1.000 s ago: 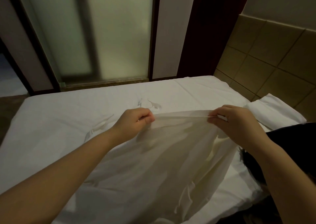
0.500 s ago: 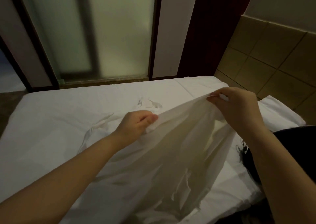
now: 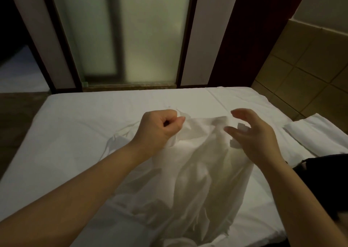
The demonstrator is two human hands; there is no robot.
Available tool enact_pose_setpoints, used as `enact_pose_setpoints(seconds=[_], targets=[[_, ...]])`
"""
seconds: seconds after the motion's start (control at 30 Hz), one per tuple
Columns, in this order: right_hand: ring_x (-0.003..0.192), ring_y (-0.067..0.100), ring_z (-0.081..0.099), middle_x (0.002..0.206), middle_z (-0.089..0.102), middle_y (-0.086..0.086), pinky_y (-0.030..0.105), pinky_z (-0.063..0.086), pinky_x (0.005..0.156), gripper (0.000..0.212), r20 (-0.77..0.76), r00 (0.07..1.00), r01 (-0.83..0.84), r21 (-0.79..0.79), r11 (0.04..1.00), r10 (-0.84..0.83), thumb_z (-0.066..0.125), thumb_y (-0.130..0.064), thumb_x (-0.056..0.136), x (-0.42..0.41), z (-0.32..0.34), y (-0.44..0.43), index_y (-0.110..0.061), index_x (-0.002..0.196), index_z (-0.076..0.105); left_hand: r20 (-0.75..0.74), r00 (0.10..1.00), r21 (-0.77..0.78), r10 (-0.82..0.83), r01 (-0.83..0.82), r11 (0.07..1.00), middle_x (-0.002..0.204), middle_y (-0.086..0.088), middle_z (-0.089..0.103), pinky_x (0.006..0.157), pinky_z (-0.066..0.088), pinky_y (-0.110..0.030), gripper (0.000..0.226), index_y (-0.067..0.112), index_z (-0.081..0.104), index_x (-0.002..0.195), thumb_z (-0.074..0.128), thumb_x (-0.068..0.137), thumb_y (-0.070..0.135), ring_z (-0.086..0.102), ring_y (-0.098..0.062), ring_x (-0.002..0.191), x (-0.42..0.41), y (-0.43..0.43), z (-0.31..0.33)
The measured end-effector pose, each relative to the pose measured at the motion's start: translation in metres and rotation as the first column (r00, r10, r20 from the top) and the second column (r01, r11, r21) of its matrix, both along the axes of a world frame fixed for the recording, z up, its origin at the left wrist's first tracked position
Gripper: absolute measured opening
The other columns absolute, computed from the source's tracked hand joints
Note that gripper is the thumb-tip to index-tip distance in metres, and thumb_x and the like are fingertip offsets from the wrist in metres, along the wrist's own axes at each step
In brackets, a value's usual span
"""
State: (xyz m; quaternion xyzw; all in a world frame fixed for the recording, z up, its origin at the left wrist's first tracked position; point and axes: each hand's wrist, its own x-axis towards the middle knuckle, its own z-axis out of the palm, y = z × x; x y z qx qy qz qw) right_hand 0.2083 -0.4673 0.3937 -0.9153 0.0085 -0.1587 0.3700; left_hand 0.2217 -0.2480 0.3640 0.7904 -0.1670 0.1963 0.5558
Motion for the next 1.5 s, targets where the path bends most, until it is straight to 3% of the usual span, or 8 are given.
enact_pose_setpoints(seconds=[0.13, 0.3, 0.53, 0.63, 0.83, 1.0, 1.3, 1.5], targets=[[0.097, -0.021, 0.05, 0.11, 0.049, -0.035, -0.005, 0.036, 0.079, 0.047, 0.055, 0.91, -0.414, 0.11, 0.904, 0.41, 0.066, -0.037, 0.073, -0.026, 0.016, 0.041, -0.044, 0.117, 0.05, 0.019, 0.981, 0.087, -0.192, 0.189, 0.978, 0.053, -0.01, 0.042, 0.05, 0.034, -0.014, 0.048, -0.006, 0.048, 0.055, 0.057, 0.083, 0.032, 0.038, -0.014, 0.049, -0.016, -0.003, 0.009], [0.092, 0.003, 0.062, 0.097, 0.065, -0.016, 0.019, 0.052, 0.079, 0.037, -0.104, 0.73, -0.631, 0.278, 0.724, 0.676, 0.071, -0.043, 0.071, -0.029, 0.01, 0.061, -0.047, 0.103, 0.053, -0.08, 0.944, 0.033, -0.321, 0.324, 0.946, 0.058, -0.004, 0.053, 0.052, 0.041, -0.012, 0.033, 0.018, 0.063, 0.059, 0.051, 0.081, 0.04, 0.05, -0.011, 0.053, -0.036, 0.009, 0.021], [0.062, 0.002, 0.055, 0.067, 0.06, -0.02, 0.011, 0.042, 0.054, 0.017, 0.047, 0.806, -0.589, 0.159, 0.792, 0.59, 0.059, -0.05, 0.067, -0.038, 0.012, 0.083, -0.033, 0.07, 0.059, -0.256, 0.917, -0.018, -0.306, 0.312, 0.95, 0.065, -0.016, 0.05, 0.06, 0.043, -0.018, 0.058, 0.0, 0.06, 0.071, 0.052, 0.076, 0.058, 0.047, -0.028, 0.062, -0.047, 0.039, 0.019], [0.068, -0.001, 0.056, 0.069, 0.059, -0.028, 0.009, 0.042, 0.057, 0.013, 0.101, 0.811, -0.584, 0.061, 0.81, 0.577, 0.057, -0.05, 0.067, -0.043, 0.02, 0.086, -0.038, 0.067, 0.055, -0.404, 0.822, -0.053, -0.401, 0.416, 0.908, 0.071, -0.012, 0.052, 0.072, 0.047, -0.025, 0.031, 0.027, 0.067, 0.066, 0.053, 0.072, 0.054, 0.051, -0.023, 0.07, -0.046, 0.051, 0.026], [0.066, 0.002, 0.058, 0.07, 0.061, -0.024, 0.009, 0.042, 0.055, 0.015, 0.159, 0.824, -0.553, 0.016, 0.833, 0.544, 0.068, -0.032, 0.076, -0.047, 0.029, 0.076, -0.037, 0.067, 0.057, -0.56, 0.685, 0.096, -0.467, 0.613, 0.784, 0.084, 0.007, 0.059, 0.077, 0.05, -0.024, 0.016, 0.033, 0.071, 0.069, 0.065, 0.068, 0.048, 0.059, -0.015, 0.081, -0.037, 0.062, 0.047], [0.068, 0.011, 0.061, 0.076, 0.065, -0.012, 0.022, 0.051, 0.056, 0.025, 0.164, 0.855, -0.507, 0.063, 0.86, 0.492, 0.056, -0.055, 0.065, -0.053, 0.032, 0.067, -0.031, 0.07, 0.063, -0.478, 0.694, 0.103, -0.539, 0.653, 0.75, 0.086, 0.017, 0.055, 0.075, 0.049, -0.018, 0.014, 0.024, 0.074, 0.074, 0.072, 0.071, 0.037, 0.058, -0.005, 0.087, -0.022, 0.056, 0.055], [0.071, 0.007, 0.06, 0.076, 0.063, -0.017, 0.013, 0.05, 0.057, 0.007, 0.204, 0.914, -0.35, -0.034, 0.936, 0.35, 0.057, -0.047, 0.069, -0.062, 0.042, 0.05, -0.04, 0.071, 0.057, -0.209, 0.742, 0.091, -0.636, 0.663, 0.743, 0.088, -0.006, 0.051, 0.074, 0.049, -0.023, 0.032, 0.003, 0.064, 0.063, 0.068, 0.069, 0.034, 0.054, -0.025, 0.083, -0.01, 0.028, 0.061], [0.068, 0.004, 0.059, 0.063, 0.059, -0.02, 0.009, 0.045, 0.057, 0.006, 0.27, 0.927, -0.237, -0.112, 0.965, 0.259, 0.061, -0.041, 0.073, -0.068, 0.062, 0.037, -0.041, 0.072, 0.055, -0.281, 0.639, 0.176, -0.716, 0.768, 0.616, 0.079, -0.005, 0.048, 0.066, 0.04, -0.02, 0.049, -0.009, 0.055, 0.065, 0.068, 0.07, 0.038, 0.047, -0.026, 0.072, 0.007, 0.015, 0.076]])
